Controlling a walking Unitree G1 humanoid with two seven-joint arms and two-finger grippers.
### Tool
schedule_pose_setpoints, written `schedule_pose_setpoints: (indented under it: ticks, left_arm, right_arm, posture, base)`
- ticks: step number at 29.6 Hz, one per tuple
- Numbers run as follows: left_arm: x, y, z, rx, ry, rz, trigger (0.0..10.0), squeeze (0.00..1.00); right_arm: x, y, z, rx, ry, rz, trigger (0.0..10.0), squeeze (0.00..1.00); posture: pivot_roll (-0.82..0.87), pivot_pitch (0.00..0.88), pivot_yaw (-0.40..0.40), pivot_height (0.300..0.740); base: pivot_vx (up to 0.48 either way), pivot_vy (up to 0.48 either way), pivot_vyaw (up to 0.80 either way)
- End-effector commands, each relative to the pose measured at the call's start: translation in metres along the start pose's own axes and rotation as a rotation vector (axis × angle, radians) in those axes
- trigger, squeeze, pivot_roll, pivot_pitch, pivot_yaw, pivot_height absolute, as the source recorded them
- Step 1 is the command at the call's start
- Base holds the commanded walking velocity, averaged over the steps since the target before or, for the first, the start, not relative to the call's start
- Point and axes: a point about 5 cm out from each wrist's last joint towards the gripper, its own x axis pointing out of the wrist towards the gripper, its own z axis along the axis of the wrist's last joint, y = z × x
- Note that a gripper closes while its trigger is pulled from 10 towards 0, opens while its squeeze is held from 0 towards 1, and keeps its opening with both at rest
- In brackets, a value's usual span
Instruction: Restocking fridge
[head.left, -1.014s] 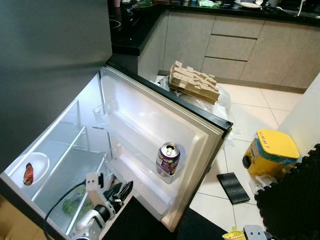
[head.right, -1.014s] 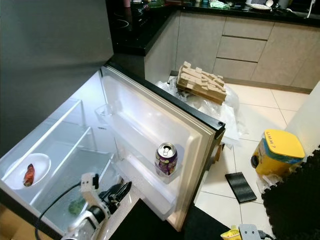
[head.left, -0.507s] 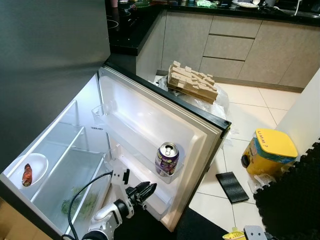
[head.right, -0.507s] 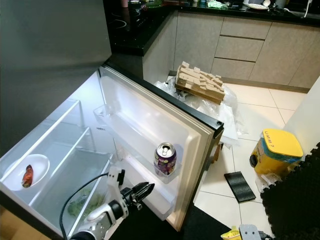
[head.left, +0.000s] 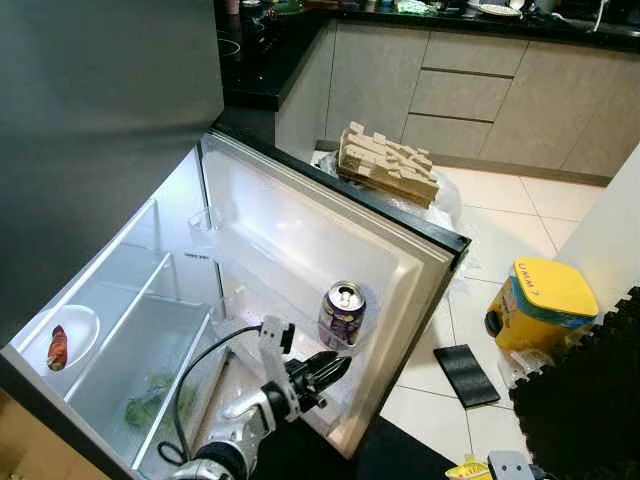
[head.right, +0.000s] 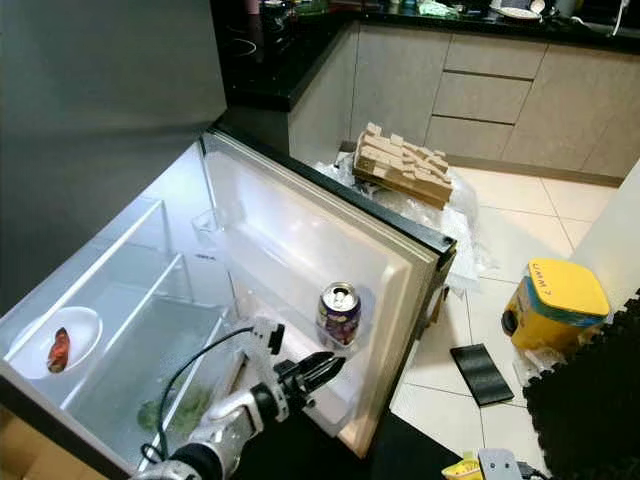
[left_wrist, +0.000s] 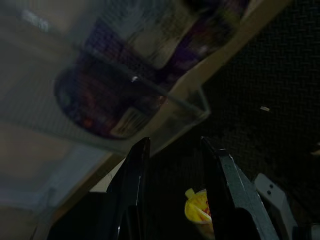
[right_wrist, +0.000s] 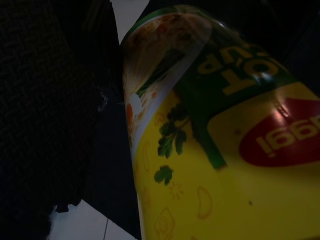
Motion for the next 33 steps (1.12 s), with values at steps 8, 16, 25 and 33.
schedule_pose_setpoints:
  ticks: [8, 16, 25, 33]
  left_arm:
    - [0.041, -0.027, 0.019, 0.085, -0.047, -0.065, 10.0, 0.00]
    - [0.040, -0.027, 0.013, 0.122, 0.002, -0.051, 10.0, 0.00]
    - [-0.049, 0.019, -0.042, 0.081, 0.190, 0.228, 10.0, 0.00]
    - [-0.114, 0.037, -0.072, -0.008, 0.281, 0.484, 10.0, 0.00]
  right_arm:
    - [-0.001, -0.005, 0.000, 0.017, -0.010, -0.016, 10.0, 0.00]
    - [-0.001, -0.006, 0.000, 0.028, -0.016, -0.020, 10.0, 0.00]
    - [0.000, 0.006, 0.022, -0.061, -0.124, 0.101, 10.0, 0.00]
    - [-0.006, 0.015, 0.071, 0.038, -0.398, 0.332, 10.0, 0.00]
  posture:
    - [-0.11, 0.000, -0.029, 0.740]
    - [-0.11, 0.000, -0.023, 0.740]
    - [-0.10, 0.000, -0.019, 0.740]
    - [-0.09, 0.000, -0.026, 0.740]
  base:
    - [0.000, 0.000, 0.00]
    - [0.000, 0.000, 0.00]
    - [0.000, 0.000, 0.00]
    - [0.000, 0.000, 0.00]
